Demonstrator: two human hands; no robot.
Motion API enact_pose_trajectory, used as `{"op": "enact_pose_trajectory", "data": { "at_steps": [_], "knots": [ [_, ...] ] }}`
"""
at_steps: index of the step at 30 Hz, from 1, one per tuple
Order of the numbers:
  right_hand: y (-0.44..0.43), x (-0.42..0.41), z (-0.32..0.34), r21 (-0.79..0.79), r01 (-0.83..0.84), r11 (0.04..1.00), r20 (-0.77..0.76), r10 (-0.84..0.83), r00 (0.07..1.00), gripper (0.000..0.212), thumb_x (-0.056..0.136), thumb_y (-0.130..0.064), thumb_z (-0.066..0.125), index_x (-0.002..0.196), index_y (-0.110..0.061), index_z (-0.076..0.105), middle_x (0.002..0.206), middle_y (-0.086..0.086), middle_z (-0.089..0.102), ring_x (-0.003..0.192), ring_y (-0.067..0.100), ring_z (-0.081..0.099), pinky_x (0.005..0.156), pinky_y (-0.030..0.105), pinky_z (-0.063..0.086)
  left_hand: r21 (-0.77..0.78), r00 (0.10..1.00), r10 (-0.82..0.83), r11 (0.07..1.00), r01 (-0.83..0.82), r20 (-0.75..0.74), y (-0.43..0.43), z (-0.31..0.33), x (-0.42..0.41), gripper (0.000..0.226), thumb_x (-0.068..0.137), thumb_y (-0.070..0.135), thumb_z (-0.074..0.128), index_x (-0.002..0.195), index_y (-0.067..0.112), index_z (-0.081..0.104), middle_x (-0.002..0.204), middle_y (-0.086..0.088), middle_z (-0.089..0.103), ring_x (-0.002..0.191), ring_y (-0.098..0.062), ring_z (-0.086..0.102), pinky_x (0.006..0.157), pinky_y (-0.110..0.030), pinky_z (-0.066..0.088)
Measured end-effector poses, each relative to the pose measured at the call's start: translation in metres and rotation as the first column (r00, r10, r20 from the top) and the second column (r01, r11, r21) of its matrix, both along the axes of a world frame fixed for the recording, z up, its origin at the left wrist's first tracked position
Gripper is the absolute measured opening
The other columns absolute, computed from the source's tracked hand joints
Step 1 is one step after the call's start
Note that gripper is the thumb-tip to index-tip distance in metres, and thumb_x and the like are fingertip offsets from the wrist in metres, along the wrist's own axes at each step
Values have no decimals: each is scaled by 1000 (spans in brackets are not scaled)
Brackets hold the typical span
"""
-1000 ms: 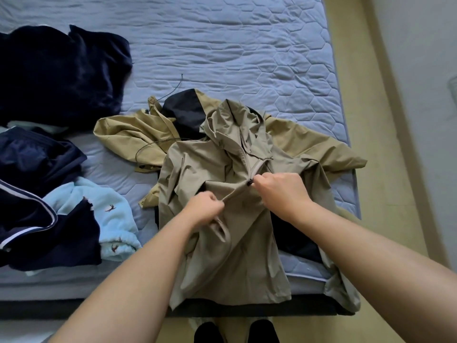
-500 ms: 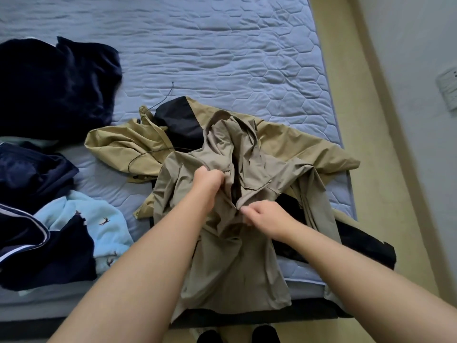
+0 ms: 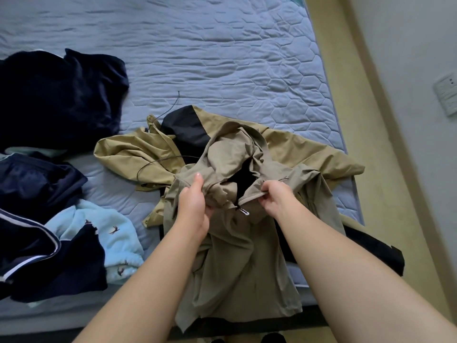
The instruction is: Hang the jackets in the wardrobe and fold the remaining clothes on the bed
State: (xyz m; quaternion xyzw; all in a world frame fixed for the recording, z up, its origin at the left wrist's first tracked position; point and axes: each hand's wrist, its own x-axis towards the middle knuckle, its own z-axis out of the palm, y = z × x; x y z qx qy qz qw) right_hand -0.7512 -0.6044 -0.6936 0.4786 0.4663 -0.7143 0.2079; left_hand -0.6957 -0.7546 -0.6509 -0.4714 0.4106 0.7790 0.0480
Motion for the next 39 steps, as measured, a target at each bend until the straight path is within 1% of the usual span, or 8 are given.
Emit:
{"op": "enact_pose_trajectory", "data": {
  "at_steps": [8,16,21,26,31,34,37,39],
  "knots": [
    [0,20,87,-335,128,934,-146,-185,972,25,82,-4,37,89,-5,61,84,11,65,77,23,62,79,32,52,237,977,205,954,-184,-66,-27,60,24,19,99,19,46,102,7,61,78,-7,72,65,-16,69,56,-27,58],
    [-15,70,242,-494,-15,869,-244,-122,962,40,95,-30,40,94,6,58,81,23,63,83,31,59,106,35,36,281,933,273,938,-204,-234,-44,212,75,21,99,24,45,101,11,61,92,-6,66,83,-17,63,80,-31,54],
    [5,113,328,-568,-66,820,-335,-157,929,38,96,-25,42,77,-2,65,73,10,63,68,21,64,76,30,54,331,877,338,916,-225,-341,-54,302,141,28,98,26,43,99,9,65,92,-6,69,82,-16,66,75,-28,56],
    [9,148,376,-658,-166,734,-342,-95,935,23,83,-7,45,75,-1,65,70,8,68,64,18,68,68,26,57,390,770,483,860,-328,-418,-34,361,194,52,99,27,40,66,10,76,78,-6,72,70,-17,71,71,-32,58],
    [8,155,410,-657,-349,669,-419,60,906,29,73,0,40,61,0,66,67,10,65,60,20,66,66,28,58,398,600,655,756,-520,-459,-3,393,246,35,101,26,35,86,10,62,76,-9,70,72,-19,68,58,-30,59],
    [7,161,429,-636,-478,605,-462,198,865,21,66,0,44,83,-1,57,80,13,62,81,24,61,91,37,49,421,504,706,704,-572,-497,18,401,277,45,101,27,33,84,2,66,77,-15,71,76,-24,69,76,-42,53],
    [7,181,443,-660,-577,481,-497,297,815,12,65,-5,49,74,-8,56,74,6,60,69,19,61,80,34,49,424,410,766,625,-655,-495,33,416,313,41,99,28,34,108,-1,62,106,-18,66,105,-31,61,99,-52,39],
    [3,202,455,-663,-627,409,-526,342,779,8,71,-16,49,67,-15,55,73,1,54,67,15,57,76,29,48,428,299,794,554,-714,-529,39,424,342,43,99,27,35,81,5,68,86,-14,67,84,-26,66,88,-49,44]
  ]
}}
